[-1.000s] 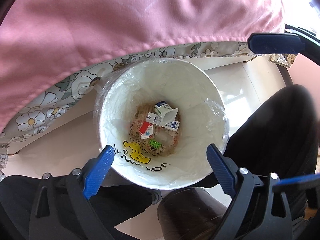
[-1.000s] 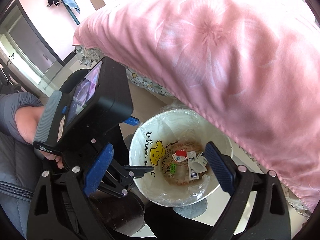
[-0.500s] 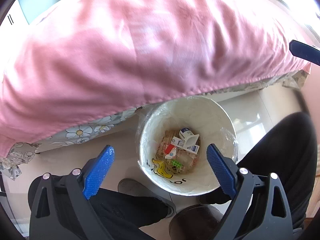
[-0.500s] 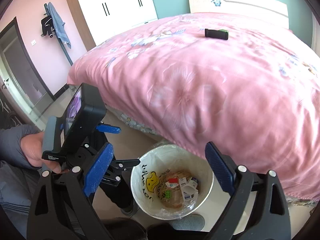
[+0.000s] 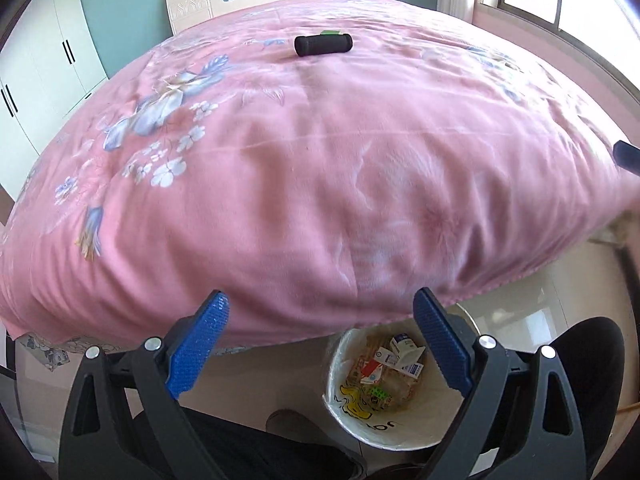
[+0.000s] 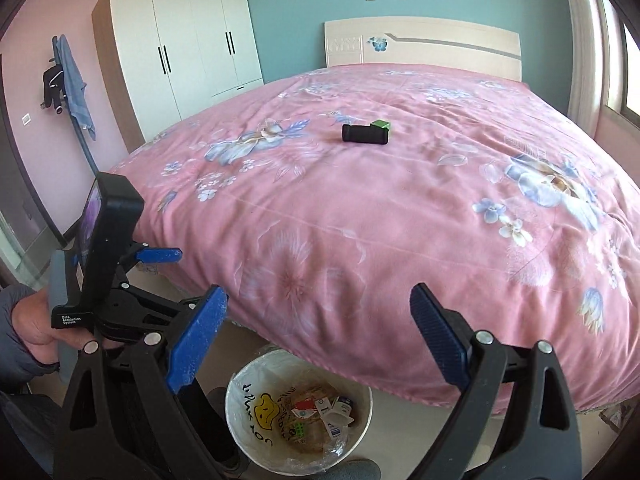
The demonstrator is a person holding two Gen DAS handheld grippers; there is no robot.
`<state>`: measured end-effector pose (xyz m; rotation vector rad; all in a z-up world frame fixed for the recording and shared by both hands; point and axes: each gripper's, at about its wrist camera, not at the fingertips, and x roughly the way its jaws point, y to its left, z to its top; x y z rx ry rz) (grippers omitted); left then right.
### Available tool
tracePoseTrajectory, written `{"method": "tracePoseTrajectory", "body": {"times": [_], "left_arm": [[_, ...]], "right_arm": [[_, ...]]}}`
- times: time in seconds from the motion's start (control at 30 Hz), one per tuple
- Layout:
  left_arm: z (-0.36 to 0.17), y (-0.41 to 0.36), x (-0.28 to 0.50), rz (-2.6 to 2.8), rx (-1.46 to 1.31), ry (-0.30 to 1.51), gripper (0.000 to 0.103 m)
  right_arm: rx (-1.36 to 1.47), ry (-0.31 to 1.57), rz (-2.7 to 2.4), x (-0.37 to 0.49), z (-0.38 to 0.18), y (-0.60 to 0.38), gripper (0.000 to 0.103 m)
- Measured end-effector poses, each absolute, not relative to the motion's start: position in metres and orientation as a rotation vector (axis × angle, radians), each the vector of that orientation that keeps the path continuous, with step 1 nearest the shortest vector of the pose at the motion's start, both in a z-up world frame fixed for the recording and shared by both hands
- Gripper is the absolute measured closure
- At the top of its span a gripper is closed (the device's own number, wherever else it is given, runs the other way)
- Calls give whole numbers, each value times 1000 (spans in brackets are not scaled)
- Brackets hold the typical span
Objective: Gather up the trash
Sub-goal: 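Move both open grippers from the bin toward the black grip and green cube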
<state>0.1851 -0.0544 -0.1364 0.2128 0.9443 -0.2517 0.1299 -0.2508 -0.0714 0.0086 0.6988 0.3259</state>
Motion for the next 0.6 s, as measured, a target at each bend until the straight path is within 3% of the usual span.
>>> {"method": "tracePoseTrajectory", "body": {"times": [0.6], "left_arm": [[-89,-57,263,-193,173,842,8]], "right_arm": [[-32,789,238,206,-56,-273,12]]}}
